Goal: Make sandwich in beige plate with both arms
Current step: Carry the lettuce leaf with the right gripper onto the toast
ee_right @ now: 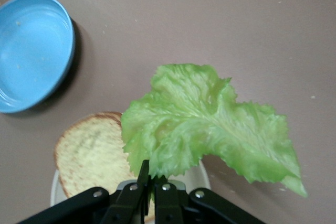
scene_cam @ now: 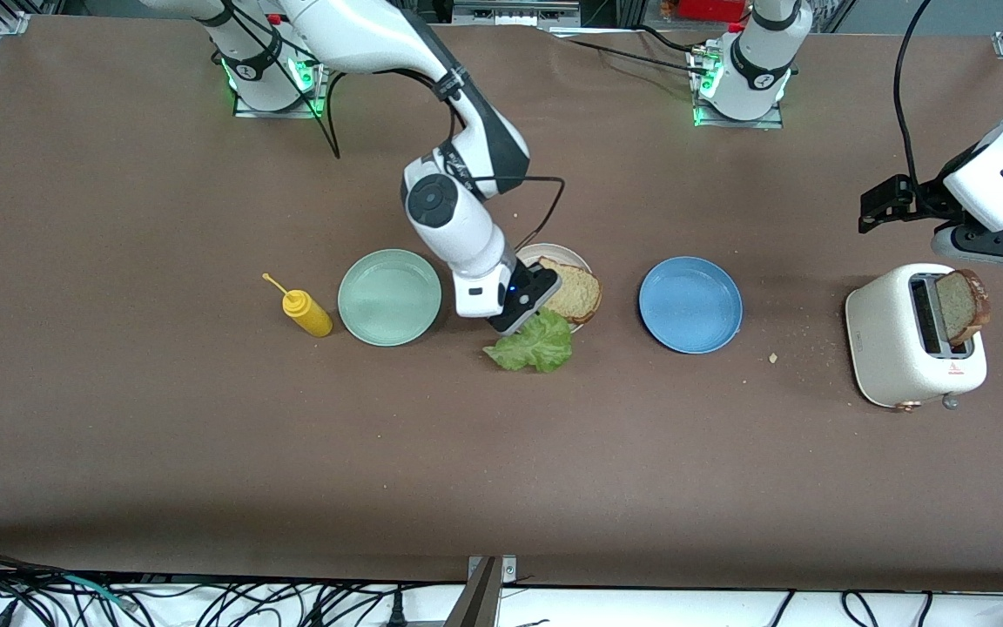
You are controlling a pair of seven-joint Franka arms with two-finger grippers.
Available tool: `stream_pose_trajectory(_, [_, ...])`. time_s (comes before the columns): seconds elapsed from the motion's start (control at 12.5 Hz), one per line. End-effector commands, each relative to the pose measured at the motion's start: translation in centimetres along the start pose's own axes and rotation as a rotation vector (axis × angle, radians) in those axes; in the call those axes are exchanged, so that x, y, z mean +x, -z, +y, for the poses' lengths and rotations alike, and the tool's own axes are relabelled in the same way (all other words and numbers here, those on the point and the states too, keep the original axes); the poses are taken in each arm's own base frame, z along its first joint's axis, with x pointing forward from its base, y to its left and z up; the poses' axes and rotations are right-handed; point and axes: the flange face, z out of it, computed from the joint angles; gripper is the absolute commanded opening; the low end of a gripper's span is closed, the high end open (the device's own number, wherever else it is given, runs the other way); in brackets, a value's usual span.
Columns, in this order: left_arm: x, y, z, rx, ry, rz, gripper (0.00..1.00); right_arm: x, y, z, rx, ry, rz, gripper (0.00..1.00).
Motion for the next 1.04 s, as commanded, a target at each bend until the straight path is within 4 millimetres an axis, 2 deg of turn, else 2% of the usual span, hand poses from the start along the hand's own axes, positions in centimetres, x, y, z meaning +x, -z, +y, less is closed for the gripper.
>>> stream_pose_trajectory(0.0, [-0.3,0.6,0.0,0.002,-0.002,-0.002,1.00,0.6,1.6,-0.4,0.016,-0.054,0.019,0.00])
stream_pose_trajectory(0.16, [-0.3,0.6,0.0,0.002,-0.002,-0.002,1.00,-1.3,2.1,0.0,0.021,-0.061,-0.017,0.00])
stream_pose_trajectory(0.24, [-0.3,0.6,0.0,0.002,-0.002,-0.002,1.00,-1.6,2.0,0.0,0.021,-0.063,-0.023,0.00])
stream_pose_trajectory(0.4, [-0.4,0.6,-0.1,0.002,-0.001,-0.002,1.00,-1.9,1.9,-1.6,0.043,-0.064,-0.031,0.00])
stream_pose_trajectory(0.72, [-0.3,0.6,0.0,0.002,-0.002,-0.002,1.00,-4.7,1.9,-3.9,0.046,-0.051,-0.046,0.00])
stream_pose_trajectory(0.96, [-0.3,0.6,0.0,0.002,-0.002,-0.002,1.00,-7.1,0.3,-5.5,0.032,-0.039,-0.028,0.00])
